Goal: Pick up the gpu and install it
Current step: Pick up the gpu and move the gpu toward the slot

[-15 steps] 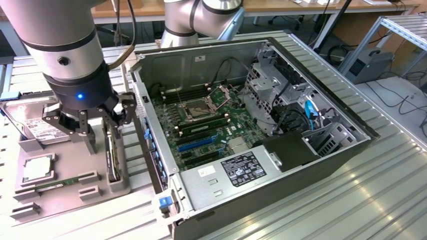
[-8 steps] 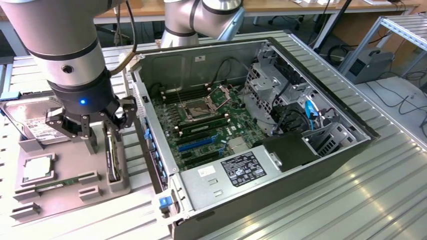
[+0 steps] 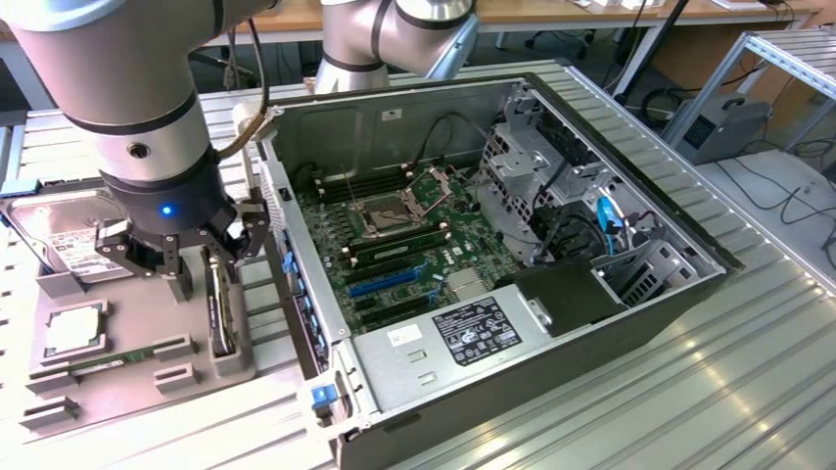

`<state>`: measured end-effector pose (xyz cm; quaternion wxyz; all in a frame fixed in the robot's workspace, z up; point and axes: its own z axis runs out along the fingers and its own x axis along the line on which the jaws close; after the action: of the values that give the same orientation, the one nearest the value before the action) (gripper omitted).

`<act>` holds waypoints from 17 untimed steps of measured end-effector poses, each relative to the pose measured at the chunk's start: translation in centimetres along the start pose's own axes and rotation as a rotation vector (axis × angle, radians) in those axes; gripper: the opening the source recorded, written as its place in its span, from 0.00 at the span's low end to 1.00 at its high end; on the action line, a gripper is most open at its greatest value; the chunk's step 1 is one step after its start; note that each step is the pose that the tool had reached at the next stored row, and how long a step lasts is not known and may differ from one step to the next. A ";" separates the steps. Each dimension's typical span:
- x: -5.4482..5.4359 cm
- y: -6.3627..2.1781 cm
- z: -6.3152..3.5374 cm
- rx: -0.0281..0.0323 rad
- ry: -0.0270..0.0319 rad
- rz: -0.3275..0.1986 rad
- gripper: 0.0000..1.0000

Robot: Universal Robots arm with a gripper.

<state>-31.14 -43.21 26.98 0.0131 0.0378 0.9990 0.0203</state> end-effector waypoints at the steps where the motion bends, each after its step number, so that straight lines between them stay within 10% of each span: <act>1: 0.0 -0.01 0.16 0.0000 0.0000 0.000 0.50; 17: 0.1 0.74 2.42 0.0000 0.0000 0.000 0.50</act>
<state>-31.10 -42.37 24.60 0.0131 0.0378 0.9990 0.0203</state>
